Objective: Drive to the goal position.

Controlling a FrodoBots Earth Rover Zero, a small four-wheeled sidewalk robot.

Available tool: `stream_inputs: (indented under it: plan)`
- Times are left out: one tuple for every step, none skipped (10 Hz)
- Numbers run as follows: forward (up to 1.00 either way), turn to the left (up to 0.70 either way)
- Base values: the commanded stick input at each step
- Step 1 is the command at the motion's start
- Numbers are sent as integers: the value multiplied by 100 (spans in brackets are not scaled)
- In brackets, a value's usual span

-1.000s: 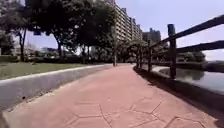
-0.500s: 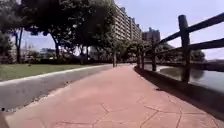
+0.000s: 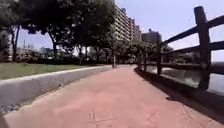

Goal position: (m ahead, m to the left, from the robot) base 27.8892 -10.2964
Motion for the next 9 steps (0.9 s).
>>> stream_inputs:
  plan:
    - [100, 1]
    - [100, 1]
    - [100, 1]
    - [100, 1]
    - [100, -21]
    - [100, -26]
    - [100, -25]
    - [100, -3]
    - [100, 1]
